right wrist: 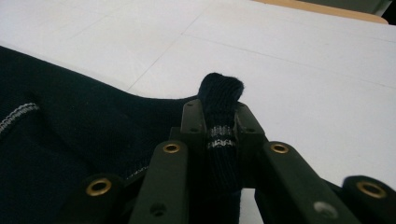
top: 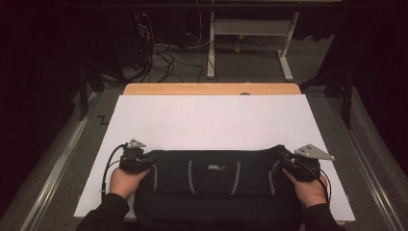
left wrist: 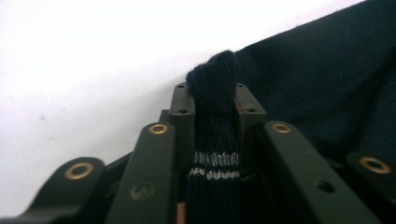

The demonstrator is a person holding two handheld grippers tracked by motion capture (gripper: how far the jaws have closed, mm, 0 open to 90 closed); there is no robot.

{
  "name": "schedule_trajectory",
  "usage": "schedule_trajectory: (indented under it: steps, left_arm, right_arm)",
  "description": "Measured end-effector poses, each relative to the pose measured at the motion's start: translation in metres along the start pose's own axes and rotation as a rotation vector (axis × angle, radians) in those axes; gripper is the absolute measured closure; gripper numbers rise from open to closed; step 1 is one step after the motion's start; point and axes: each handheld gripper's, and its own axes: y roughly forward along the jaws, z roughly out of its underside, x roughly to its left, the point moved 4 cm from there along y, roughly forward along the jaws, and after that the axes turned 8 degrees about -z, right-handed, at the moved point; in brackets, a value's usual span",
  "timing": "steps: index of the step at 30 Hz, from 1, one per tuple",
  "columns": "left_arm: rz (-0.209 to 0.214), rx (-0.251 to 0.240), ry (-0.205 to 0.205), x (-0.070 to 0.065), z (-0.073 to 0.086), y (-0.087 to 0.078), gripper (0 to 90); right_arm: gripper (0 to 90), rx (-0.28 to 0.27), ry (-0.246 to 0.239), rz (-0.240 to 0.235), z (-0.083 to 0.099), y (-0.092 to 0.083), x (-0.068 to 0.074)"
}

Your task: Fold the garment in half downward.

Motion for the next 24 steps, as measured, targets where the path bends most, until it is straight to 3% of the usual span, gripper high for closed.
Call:
schedule_trajectory:
  steps: [4,7,10,12,24]
  left_arm:
    - [-0.004,-0.039,-0.011,0.003,0.0,-0.004,74.0]
    - [-0.015,-0.104,-0.025,0.004,-0.005,-0.014,74.9]
    - [-0.038,-0.143,0.005,0.003,-0.013,-0.023,75.3]
    - [-0.032,-0.16,-0.006,0.004,-0.019,-0.028,75.3]
    - [-0.075,-0.233,0.027,0.009,-0.057,-0.045,75.2]
  right_arm:
    - [79.1,-0.014,-0.002,-0.002,-0.001,-0.003,0.0]
    - [79.7,-0.024,-0.004,0.0,-0.005,-0.005,-0.001]
    - [79.9,-0.022,-0.007,0.001,-0.008,-0.005,-0.002]
    - [80.2,-0.02,-0.013,0.003,-0.013,-0.006,-0.003]
    - [81.0,-0.049,-0.052,0.036,-0.043,-0.013,-0.011]
